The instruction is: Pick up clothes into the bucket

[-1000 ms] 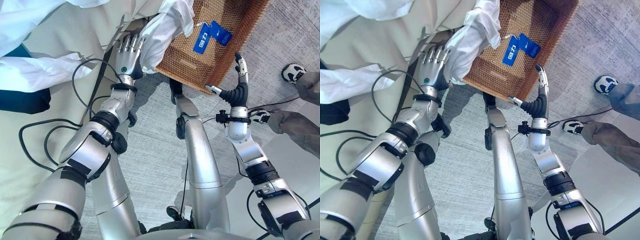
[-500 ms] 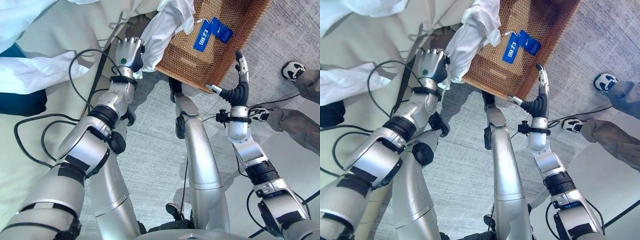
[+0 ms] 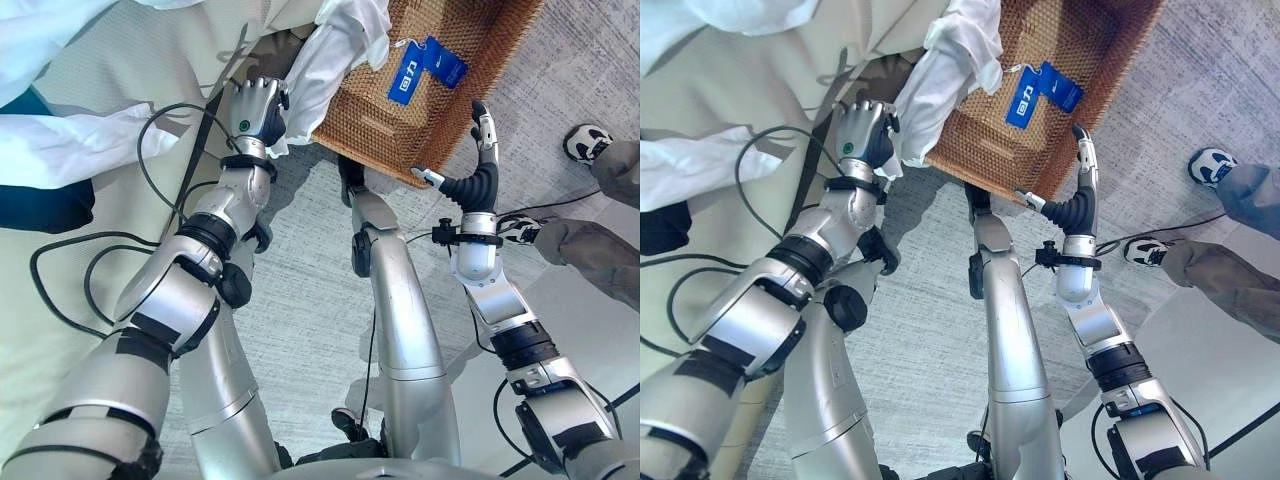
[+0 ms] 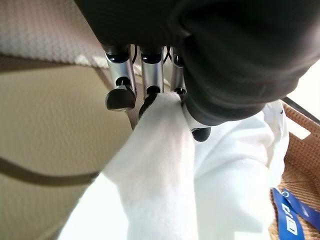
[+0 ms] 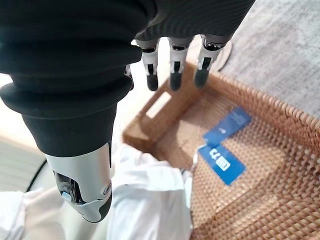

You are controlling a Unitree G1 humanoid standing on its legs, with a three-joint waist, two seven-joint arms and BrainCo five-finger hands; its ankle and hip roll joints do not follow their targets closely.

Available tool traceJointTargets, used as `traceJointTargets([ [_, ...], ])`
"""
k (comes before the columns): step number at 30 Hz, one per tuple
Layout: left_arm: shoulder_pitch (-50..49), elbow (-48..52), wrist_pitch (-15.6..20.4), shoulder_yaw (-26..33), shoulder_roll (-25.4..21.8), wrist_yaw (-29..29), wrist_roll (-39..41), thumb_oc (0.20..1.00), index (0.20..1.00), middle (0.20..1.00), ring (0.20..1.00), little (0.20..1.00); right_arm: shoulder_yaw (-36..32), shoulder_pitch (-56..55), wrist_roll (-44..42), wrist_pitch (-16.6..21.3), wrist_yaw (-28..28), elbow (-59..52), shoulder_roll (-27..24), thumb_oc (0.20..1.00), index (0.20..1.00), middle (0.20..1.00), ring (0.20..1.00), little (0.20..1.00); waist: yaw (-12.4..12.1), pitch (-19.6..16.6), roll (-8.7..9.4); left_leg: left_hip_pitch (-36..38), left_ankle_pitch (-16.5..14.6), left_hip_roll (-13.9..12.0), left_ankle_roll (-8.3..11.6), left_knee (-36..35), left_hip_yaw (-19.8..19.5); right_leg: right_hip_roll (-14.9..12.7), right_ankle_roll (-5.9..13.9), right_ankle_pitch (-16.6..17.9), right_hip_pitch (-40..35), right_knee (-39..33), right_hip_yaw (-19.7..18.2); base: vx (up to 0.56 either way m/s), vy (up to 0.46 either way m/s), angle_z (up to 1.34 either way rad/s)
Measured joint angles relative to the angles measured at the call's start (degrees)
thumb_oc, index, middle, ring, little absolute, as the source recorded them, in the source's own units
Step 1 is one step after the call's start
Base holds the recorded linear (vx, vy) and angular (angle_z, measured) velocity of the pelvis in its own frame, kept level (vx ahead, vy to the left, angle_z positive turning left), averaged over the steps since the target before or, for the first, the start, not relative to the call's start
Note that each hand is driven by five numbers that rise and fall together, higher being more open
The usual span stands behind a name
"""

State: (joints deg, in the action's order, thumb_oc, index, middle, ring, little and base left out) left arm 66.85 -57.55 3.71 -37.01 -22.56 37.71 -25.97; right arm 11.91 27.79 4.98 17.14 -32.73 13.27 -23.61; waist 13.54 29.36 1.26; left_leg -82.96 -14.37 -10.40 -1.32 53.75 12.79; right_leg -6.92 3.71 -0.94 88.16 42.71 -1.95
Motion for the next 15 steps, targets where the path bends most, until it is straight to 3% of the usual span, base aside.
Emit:
traceJointTargets([
  [1,-0.08,0.00,0.09,-0.04,0.15,-0.01,0.05,0.200,0.200,0.200,0.200,0.200,0.00,0.00,0.00,0.00,0.00,0.00,0.00,1.000,1.000,1.000,1.000,1.000,0.00,0.00,0.00,0.00,0.01,-0.05,0.07,0.04,0.02,0.05,0.02,0.01,0.01,0.00,-0.03,0.00,0.000,0.00],
  [2,-0.09,0.03,0.35,-0.03,0.21,-0.05,0.06,0.583,0.583,0.583,0.583,0.583,0.00,0.00,0.00,0.01,0.00,-0.01,0.00,1.000,1.000,1.000,1.000,1.000,0.00,0.00,0.00,0.00,-0.03,-0.11,0.15,0.07,0.03,0.13,0.02,0.01,0.02,0.01,-0.07,0.00,0.000,0.00],
  [3,-0.09,0.05,0.57,-0.03,0.23,-0.07,0.09,0.827,0.827,0.827,0.827,0.827,0.00,0.00,0.00,0.01,0.00,-0.01,0.00,1.000,1.000,1.000,1.000,1.000,0.00,0.00,0.00,0.00,-0.06,-0.15,0.20,0.09,0.05,0.17,0.03,0.02,0.04,-0.01,-0.09,0.00,-0.007,-0.03],
  [4,-0.08,0.05,0.67,-0.02,0.22,-0.08,0.37,1.000,1.000,1.000,1.000,1.000,0.00,0.00,0.00,0.01,0.00,-0.01,0.01,1.000,1.000,1.000,1.000,1.000,0.00,0.00,0.00,0.00,-0.11,-0.21,0.26,0.08,0.07,0.26,0.05,0.03,0.05,-0.03,-0.12,0.00,0.000,0.00],
  [12,0.07,0.11,0.88,0.10,0.38,-0.27,2.61,1.000,1.000,1.000,1.000,1.000,0.03,0.00,-0.06,0.02,0.01,-0.02,0.00,1.000,1.000,1.000,1.000,1.000,-0.08,0.00,0.00,-0.02,-0.15,-0.35,0.33,0.04,0.05,0.41,-0.01,-0.06,0.14,0.04,-0.13,0.00,0.000,0.00],
  [15,-0.20,1.14,2.51,1.53,0.28,-2.37,6.44,1.000,1.000,1.000,1.000,1.000,0.00,0.00,-0.11,0.01,0.08,-0.05,0.00,1.000,1.000,1.000,1.000,1.000,-0.14,0.00,0.00,-0.11,-0.17,-0.32,0.32,0.02,0.05,0.36,-0.05,-0.21,0.22,0.06,-0.13,0.00,0.000,0.00],
])
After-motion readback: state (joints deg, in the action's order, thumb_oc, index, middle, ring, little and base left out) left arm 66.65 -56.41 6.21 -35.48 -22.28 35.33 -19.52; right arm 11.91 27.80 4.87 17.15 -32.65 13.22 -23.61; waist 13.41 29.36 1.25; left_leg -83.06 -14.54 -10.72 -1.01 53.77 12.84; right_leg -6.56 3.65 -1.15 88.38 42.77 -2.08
